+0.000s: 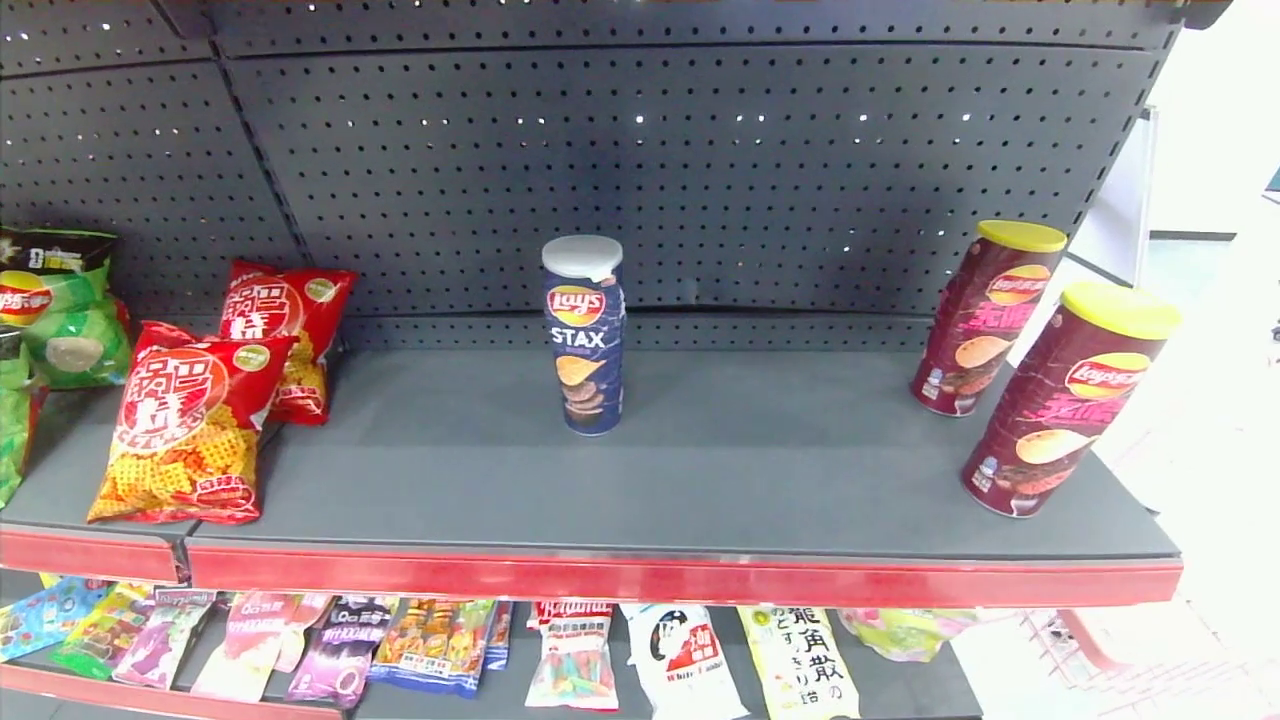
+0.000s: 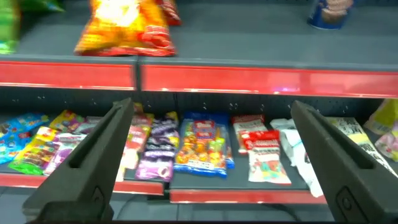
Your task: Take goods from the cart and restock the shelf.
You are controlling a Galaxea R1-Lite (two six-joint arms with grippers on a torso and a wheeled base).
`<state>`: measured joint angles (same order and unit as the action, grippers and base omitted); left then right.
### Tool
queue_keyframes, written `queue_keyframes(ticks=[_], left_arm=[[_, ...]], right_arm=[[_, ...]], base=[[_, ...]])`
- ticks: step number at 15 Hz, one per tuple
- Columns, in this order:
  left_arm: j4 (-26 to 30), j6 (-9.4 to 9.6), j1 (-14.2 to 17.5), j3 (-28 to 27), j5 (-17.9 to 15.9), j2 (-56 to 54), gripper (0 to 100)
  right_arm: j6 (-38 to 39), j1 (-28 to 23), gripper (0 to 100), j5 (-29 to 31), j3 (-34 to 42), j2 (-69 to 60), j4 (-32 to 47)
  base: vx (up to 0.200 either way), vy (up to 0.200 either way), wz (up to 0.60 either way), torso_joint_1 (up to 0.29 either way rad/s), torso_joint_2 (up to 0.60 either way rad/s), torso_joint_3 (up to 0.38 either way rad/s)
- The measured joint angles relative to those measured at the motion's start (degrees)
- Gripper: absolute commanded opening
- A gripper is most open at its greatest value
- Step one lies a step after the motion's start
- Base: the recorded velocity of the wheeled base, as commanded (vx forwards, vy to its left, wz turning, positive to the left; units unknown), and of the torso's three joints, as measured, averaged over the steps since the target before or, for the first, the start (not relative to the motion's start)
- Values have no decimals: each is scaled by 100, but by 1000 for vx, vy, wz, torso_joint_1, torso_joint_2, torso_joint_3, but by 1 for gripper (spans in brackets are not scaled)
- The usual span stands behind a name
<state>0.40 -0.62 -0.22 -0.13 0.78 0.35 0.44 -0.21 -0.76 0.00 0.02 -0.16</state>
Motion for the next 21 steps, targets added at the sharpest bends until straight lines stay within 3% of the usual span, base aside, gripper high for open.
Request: queue_keyframes(ticks=[21], left_arm=[[-5,5,4,-5,-2,2,100]], right_arm=[[0,0,100,0,0,0,0]], base=[[0,-200,0,1,3,3]])
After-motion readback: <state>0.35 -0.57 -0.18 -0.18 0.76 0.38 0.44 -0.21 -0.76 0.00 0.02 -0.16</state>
